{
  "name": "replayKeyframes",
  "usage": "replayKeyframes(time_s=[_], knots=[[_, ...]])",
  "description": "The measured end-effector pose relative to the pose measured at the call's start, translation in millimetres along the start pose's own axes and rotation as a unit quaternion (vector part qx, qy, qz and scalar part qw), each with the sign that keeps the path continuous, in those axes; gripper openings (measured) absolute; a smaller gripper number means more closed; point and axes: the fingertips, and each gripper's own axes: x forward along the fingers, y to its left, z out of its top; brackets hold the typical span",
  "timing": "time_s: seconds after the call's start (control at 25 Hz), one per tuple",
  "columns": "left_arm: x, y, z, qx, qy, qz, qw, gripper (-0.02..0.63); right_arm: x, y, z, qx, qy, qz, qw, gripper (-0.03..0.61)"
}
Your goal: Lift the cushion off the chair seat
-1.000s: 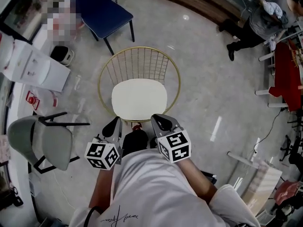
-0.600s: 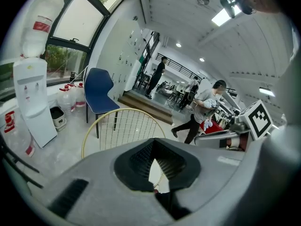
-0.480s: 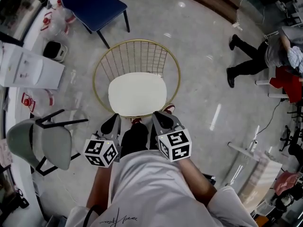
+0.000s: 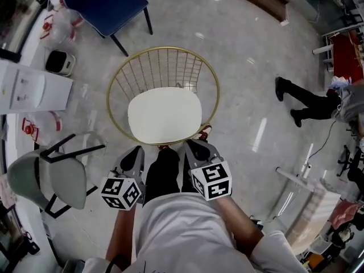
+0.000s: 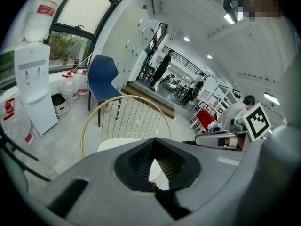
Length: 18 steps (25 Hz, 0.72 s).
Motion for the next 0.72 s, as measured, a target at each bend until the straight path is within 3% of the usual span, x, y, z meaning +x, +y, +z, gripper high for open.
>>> replayKeyframes(time_s=[0.72], knots=[[41, 30, -28, -0.033, 0.044, 0.019, 0.9983, 0.000, 39, -32, -34, 0.017, 0.048, 0.010, 0.999, 0.029]])
